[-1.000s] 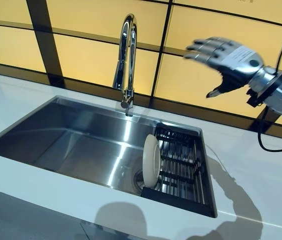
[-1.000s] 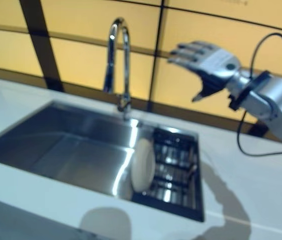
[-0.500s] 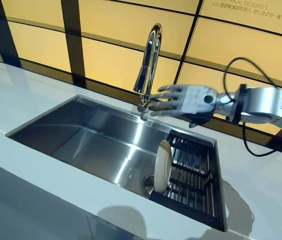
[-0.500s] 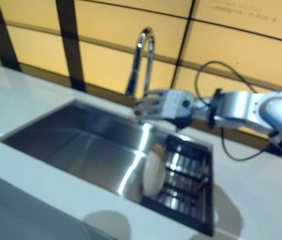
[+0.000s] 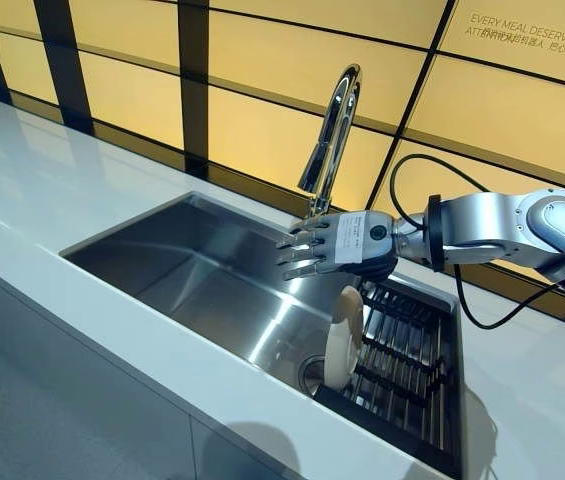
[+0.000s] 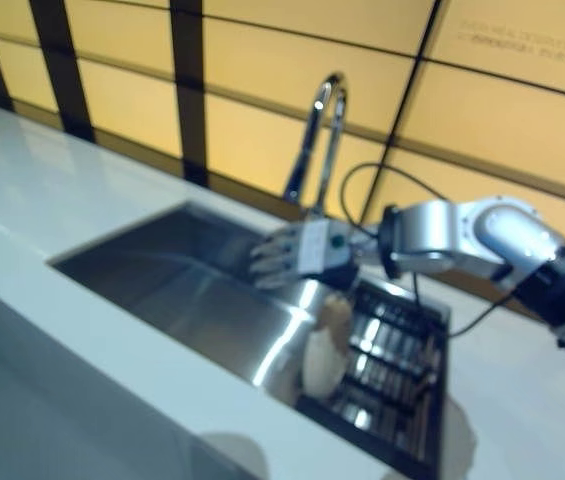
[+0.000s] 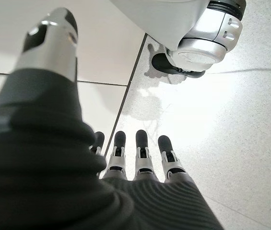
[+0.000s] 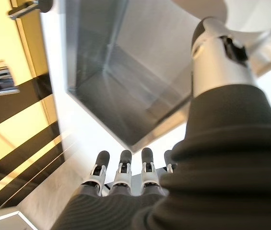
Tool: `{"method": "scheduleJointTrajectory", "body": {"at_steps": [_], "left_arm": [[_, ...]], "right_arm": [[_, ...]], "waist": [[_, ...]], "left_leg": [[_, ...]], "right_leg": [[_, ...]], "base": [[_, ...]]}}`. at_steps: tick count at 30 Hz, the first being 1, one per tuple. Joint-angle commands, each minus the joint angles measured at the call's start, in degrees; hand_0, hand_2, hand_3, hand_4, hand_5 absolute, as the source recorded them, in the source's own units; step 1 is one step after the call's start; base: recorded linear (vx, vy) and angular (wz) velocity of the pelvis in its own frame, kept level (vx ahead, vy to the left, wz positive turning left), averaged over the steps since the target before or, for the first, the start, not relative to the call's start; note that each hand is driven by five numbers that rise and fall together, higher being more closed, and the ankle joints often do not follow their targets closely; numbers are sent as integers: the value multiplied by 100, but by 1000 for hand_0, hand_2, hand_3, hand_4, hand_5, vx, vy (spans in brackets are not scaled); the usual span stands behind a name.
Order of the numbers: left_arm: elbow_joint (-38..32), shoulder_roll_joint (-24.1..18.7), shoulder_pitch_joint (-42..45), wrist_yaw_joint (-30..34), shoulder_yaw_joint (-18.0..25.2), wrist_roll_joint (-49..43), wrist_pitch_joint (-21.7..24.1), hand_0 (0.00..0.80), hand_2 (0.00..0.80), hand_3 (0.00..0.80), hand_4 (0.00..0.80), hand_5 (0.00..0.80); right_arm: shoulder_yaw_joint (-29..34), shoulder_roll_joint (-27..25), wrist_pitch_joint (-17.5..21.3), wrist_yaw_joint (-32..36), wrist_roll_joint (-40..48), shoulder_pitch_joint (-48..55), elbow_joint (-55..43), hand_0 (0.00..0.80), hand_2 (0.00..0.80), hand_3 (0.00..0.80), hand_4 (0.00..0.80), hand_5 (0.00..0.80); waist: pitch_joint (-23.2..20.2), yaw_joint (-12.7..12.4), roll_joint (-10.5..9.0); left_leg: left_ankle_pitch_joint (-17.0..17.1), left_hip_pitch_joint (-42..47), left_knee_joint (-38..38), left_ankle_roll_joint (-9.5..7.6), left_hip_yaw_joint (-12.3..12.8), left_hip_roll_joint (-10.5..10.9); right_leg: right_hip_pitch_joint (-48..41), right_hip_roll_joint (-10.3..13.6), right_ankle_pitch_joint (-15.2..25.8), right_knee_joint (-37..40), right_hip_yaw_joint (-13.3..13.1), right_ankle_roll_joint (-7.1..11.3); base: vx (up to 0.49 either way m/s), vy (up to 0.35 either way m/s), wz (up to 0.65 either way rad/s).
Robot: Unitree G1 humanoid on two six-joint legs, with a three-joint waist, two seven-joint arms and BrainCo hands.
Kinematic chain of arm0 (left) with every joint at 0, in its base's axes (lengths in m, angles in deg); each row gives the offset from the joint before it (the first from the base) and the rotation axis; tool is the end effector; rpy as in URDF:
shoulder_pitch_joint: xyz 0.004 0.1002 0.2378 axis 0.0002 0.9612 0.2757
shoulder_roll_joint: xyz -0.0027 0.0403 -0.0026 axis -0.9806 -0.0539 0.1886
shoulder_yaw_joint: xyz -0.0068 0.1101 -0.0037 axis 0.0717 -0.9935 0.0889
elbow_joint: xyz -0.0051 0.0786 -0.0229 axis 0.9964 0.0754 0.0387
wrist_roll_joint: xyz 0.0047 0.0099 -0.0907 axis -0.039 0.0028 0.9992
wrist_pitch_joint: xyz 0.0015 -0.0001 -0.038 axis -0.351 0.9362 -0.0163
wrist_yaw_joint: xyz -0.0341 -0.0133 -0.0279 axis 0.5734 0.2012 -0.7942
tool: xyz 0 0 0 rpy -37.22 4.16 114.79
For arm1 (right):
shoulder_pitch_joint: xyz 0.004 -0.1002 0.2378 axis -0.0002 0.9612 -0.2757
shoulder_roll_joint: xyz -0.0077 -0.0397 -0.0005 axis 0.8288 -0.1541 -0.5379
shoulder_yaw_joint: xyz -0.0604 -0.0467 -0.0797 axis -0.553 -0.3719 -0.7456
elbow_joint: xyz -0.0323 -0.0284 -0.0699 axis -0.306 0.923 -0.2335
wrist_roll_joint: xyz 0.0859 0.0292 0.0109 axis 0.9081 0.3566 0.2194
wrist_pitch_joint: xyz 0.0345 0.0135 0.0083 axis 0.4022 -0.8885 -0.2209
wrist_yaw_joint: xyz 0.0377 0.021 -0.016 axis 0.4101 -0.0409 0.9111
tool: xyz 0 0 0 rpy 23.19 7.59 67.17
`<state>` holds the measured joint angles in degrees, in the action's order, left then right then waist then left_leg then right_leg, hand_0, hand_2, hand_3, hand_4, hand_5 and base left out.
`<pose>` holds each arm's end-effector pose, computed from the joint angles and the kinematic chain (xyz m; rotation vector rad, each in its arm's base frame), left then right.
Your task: Take plates into dishwasher
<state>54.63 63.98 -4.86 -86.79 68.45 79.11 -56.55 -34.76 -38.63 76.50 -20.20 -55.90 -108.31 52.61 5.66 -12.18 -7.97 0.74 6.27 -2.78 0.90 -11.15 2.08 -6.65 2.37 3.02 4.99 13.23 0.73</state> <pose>0.0570 0.2590 -0.1001 0.3294 1.1834 0.1515 0.2565 -0.1577 0.2922 -2.1017 -1.1032 1.0208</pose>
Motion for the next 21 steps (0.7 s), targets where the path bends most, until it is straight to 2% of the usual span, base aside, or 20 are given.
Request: {"method": "scheduleJointTrajectory", "body": {"at_steps": [1, 8, 13, 21], "left_arm": [[33, -112, -185, 21, -122, -35, 121, 0, 0, 0, 0, 0], [42, -85, -117, -1, -93, -31, 200, 0, 0, 0, 0, 0], [48, -77, -103, -13, -18, -16, 180, 0, 0, 0, 0, 0], [53, -77, -91, -1, 79, 23, 184, 0, 0, 0, 0, 0]], "right_arm": [[-287, -145, -192, 361, 554, -190, 27, 0, 0, 0, 0, 0], [-161, -31, -238, 700, 702, 130, 79, 0, 0, 0, 0, 0], [-97, -17, -600, 1218, 1042, 293, 136, 0, 0, 0, 0, 0], [183, -48, -625, 1543, 1006, 800, 267, 0, 0, 0, 0, 0]], "waist": [[-54, -251, -87], [-19, -286, -75], [-13, -257, -59], [4, -192, -35]], "left_leg": [[-47, -199, 242, 356, 302, -293], [-17, -207, 247, 358, 317, -302], [14, -197, 207, 357, 335, -304], [21, -201, 224, 343, 385, -294]], "right_leg": [[-285, 145, -186, -87, 300, 345], [-338, 137, -210, -82, 317, 326], [-354, 135, -218, -77, 293, 324], [-365, 148, -224, -92, 252, 317]], "base": [[0, 0, 0], [0, 0, 0], [0, 0, 0], [0, 0, 0]]}}
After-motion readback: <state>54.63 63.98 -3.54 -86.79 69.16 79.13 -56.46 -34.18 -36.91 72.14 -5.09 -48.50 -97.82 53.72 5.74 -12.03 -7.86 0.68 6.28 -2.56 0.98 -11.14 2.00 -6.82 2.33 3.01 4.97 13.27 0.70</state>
